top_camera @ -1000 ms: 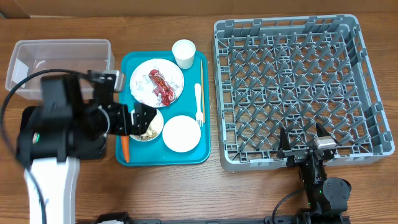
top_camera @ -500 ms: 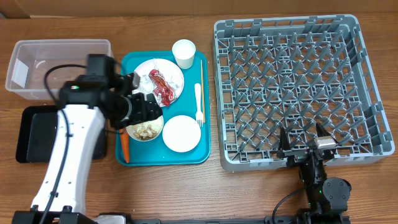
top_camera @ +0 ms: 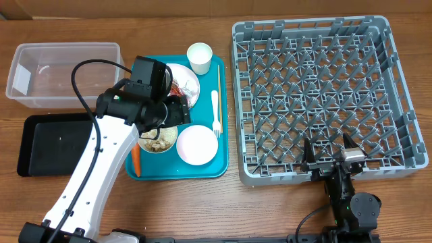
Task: Sort waste into correct bins and load items into the dishwasher rack
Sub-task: 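Reach the left gripper over the white plate and grasp the crumpled tissue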
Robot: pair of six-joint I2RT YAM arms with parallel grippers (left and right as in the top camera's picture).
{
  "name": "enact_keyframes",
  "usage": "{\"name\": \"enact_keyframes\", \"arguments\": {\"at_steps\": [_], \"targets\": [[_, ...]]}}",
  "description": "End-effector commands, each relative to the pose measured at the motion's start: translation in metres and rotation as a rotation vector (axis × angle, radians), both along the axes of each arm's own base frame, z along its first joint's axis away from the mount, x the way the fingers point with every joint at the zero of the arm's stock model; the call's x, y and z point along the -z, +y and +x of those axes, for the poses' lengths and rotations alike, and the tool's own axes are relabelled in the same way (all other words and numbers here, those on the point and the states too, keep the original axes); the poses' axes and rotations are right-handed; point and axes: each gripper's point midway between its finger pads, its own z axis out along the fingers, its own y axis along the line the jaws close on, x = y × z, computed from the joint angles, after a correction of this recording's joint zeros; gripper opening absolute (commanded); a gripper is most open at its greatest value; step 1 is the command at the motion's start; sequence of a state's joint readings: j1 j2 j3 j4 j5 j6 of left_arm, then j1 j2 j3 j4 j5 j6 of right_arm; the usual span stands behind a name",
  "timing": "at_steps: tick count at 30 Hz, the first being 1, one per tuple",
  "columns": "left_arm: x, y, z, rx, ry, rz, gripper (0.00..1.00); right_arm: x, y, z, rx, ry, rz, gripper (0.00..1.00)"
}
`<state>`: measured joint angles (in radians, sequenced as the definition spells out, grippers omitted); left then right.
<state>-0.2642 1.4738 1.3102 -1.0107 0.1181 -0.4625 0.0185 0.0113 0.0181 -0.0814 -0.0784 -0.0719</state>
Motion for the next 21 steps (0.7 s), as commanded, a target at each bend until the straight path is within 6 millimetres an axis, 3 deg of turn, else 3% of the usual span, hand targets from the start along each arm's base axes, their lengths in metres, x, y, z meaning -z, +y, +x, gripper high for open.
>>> {"name": "enact_keyframes", "arguments": {"at_steps": [1,3,4,14,21], "targets": [[-0.003,0.002,0.003,-0.045,-0.011,0.005,0.55,0.002,-0.001,0.0,0.003,-0.003,-0.004,1.0],[0.008,0.005,0.003,-0.084,0.015,0.03,0.41,0.002,-0.001,0.0,0.003,-0.003,-0.004,1.0],[0.012,0.007,0.004,-0.097,0.024,0.043,0.39,0.002,-0.001,0.0,0.003,-0.003,-0.004,1.0],[0.072,0.015,0.012,-0.122,0.164,0.155,0.41,0.002,-0.001,0.0,0.003,-0.003,-0.004,1.0],[0.088,0.031,0.019,-0.148,0.174,0.254,0.41,0.002,-0.001,0.0,0.003,-0.003,-0.004,1.0]]}}
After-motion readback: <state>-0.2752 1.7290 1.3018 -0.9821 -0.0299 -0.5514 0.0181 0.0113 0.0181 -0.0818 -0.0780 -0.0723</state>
